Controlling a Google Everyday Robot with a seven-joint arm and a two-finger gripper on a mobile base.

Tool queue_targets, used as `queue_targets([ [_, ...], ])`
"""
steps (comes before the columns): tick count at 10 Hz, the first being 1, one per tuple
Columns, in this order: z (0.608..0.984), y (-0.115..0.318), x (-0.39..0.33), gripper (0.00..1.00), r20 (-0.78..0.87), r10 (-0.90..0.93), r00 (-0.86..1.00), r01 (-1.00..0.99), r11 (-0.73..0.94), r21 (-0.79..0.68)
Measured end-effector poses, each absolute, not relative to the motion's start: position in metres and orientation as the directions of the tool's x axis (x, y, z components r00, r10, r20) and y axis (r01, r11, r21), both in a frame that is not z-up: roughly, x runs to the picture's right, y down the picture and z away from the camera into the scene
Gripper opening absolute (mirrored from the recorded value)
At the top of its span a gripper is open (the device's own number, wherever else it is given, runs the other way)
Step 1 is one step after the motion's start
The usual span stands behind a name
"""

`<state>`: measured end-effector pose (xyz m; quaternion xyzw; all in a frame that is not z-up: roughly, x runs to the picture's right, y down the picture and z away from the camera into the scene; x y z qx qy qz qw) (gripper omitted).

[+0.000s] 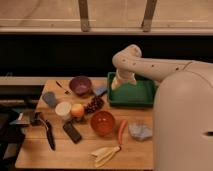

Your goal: Place sponge in red bowl

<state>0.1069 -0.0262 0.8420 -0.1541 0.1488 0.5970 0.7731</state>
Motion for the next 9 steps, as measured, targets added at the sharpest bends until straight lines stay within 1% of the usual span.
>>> queue_targets([
  [2, 0.832, -0.029, 0.057, 0.8, -0.356, 0.854, 0.38, -0.925, 0.343, -0.164],
  [3, 0.829, -0.028, 0.048, 0.8, -0.344, 0.848, 0.404, -0.914, 0.362, -0.182],
  [9, 0.829, -0.029, 0.049, 0.8, -0.341, 0.848, 0.406, -0.913, 0.364, -0.182],
])
